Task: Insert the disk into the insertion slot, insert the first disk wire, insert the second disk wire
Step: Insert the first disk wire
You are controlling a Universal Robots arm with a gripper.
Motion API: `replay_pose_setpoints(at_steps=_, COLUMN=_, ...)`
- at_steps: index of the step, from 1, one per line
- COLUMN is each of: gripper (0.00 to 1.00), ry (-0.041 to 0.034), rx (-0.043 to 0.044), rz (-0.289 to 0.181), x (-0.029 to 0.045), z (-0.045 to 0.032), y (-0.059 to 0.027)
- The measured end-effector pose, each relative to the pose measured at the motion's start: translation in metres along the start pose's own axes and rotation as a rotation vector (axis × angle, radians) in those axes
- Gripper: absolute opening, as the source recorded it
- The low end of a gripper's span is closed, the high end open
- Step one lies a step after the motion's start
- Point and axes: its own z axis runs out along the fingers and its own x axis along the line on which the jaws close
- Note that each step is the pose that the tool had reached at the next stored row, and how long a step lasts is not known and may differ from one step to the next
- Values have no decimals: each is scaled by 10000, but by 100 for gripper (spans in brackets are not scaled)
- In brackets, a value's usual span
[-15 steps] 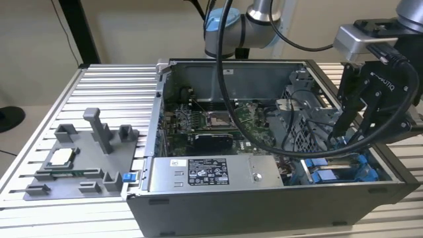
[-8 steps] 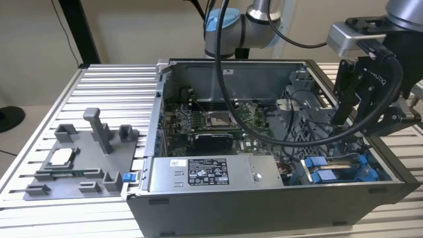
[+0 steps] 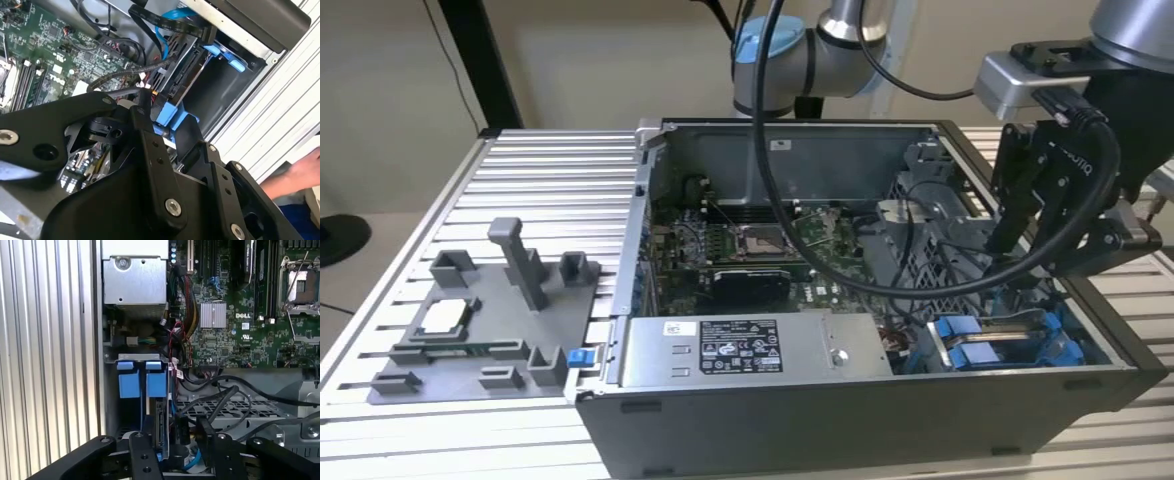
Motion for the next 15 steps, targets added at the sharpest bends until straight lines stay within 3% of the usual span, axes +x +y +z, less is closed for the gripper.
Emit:
replay_pose_setpoints(at_steps=7, gripper=100, ry=0, rx=49, rz=-2, x=-3, z=15, y=8)
replay_pose_setpoints(at_steps=11, gripper=100, ry=-5, rx=174, rz=-6, x=-2, z=49, y=12)
replay_pose_setpoints(at_steps=15, gripper=100, ry=-28, rx=222, rz=-7, x=-1, z=61, y=14)
